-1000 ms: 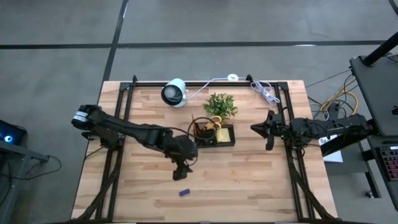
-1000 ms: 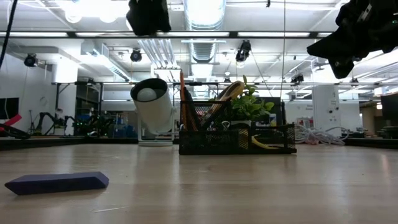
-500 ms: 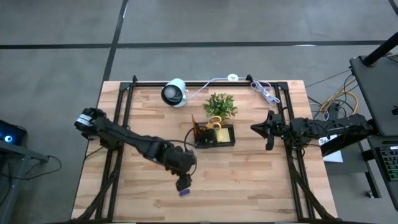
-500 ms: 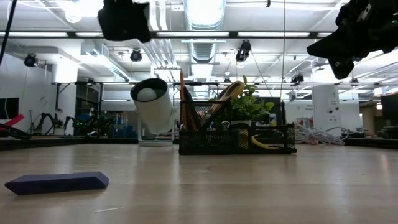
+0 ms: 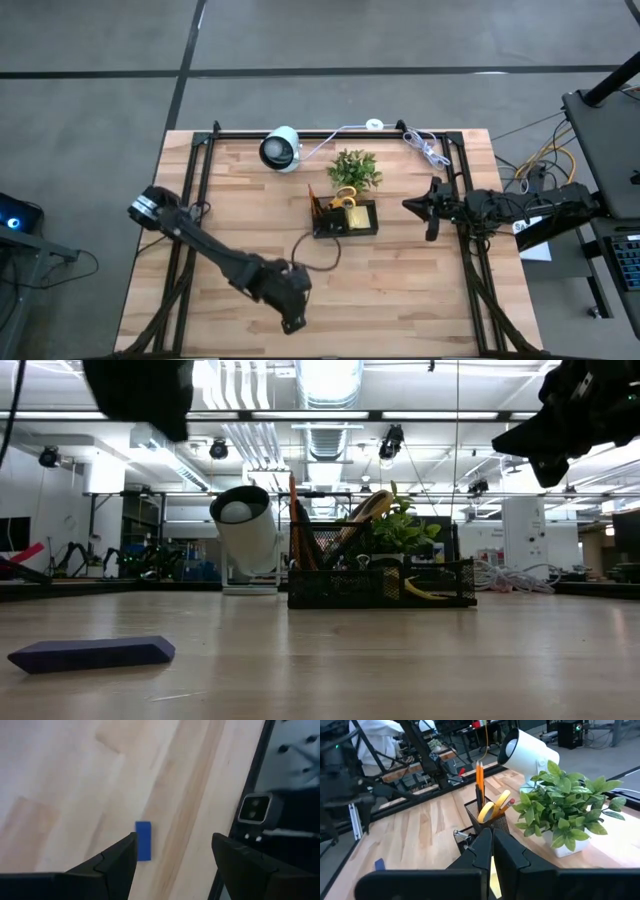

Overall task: Pick and place office supplies into organizer
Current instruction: Put the blue eraser into the black desk organizer

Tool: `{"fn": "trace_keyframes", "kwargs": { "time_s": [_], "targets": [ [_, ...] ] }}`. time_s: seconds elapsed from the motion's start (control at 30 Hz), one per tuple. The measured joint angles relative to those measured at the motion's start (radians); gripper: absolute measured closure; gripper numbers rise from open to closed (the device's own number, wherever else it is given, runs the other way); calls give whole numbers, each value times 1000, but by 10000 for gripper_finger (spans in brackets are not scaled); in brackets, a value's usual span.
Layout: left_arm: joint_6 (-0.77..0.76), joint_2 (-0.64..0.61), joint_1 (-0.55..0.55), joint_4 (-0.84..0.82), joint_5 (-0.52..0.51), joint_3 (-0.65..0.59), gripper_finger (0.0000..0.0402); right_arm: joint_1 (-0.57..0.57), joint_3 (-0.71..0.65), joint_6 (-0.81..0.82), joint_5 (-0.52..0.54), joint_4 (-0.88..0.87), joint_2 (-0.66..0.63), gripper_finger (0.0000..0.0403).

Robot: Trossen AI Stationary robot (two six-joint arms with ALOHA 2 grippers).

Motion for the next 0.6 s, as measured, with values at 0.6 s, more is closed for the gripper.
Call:
{"fn": "trace_keyframes", "kwargs": {
  "time_s": [0.6],
  "targets": [
    [51, 353, -31, -283, -3, 286, 164, 0, 0, -64, 0, -3, 18, 394]
  ]
}}
